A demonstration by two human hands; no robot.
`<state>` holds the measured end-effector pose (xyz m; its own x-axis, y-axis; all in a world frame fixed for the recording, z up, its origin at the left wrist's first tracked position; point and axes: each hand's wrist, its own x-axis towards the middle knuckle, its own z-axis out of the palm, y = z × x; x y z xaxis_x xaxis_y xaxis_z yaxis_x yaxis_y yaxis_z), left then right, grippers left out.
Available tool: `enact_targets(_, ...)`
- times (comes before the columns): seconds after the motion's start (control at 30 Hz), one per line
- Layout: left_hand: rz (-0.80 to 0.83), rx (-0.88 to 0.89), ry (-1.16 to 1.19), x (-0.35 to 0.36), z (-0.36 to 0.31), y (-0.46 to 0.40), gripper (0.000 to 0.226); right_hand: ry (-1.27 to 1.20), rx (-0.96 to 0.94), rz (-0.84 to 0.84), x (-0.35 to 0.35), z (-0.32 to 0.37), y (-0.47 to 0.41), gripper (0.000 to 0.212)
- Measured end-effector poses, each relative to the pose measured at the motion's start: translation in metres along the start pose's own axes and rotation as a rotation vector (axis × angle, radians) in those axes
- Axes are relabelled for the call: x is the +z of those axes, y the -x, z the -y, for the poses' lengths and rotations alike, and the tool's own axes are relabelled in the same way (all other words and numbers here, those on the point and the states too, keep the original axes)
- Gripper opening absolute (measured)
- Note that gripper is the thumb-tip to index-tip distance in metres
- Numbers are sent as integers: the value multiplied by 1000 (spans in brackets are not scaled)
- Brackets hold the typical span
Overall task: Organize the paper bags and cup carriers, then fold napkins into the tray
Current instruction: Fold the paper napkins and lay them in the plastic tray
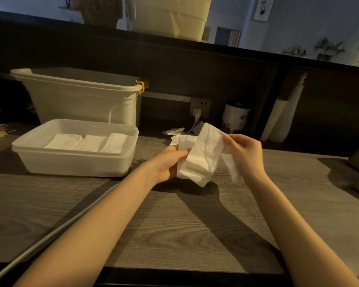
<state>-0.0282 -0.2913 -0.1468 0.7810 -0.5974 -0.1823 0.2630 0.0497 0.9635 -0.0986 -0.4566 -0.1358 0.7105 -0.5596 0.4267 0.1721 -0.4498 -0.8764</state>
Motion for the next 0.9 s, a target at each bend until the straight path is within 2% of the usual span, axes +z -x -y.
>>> enact_targets(0.13,-32,10,23,1,-1,-1,9,2,-10,-26,0,3,-2,17)
enact_targets(0.2,-67,20,20,1,-1,-1,15,-24,0,-15,-1,6,-2,16)
enact_targets(0.27,-107,26,24,1,0,-3,22,-79,29,-4,-3,9,-1,14)
enact_targets(0.37,-161,20,37,1,-1,-4,18,-199,98,15,-8,15,-1,15)
enact_targets(0.5,-173,-8,54,-2,0,-3,28,-315,232,247,-14,19,2,20)
enact_targets(0.57,-181,-28,33,-2,-2,-2,41,-270,269,399,-12,19,5,19)
enact_targets(0.63,-192,-26,14,-3,-2,-5,45,-201,287,472,-8,18,8,18)
enact_targets(0.77,-114,26,-10,-1,0,-3,18,-37,285,390,1,11,10,18)
enact_targets(0.9,-63,17,18,0,-2,0,27,42,271,330,5,7,10,17)
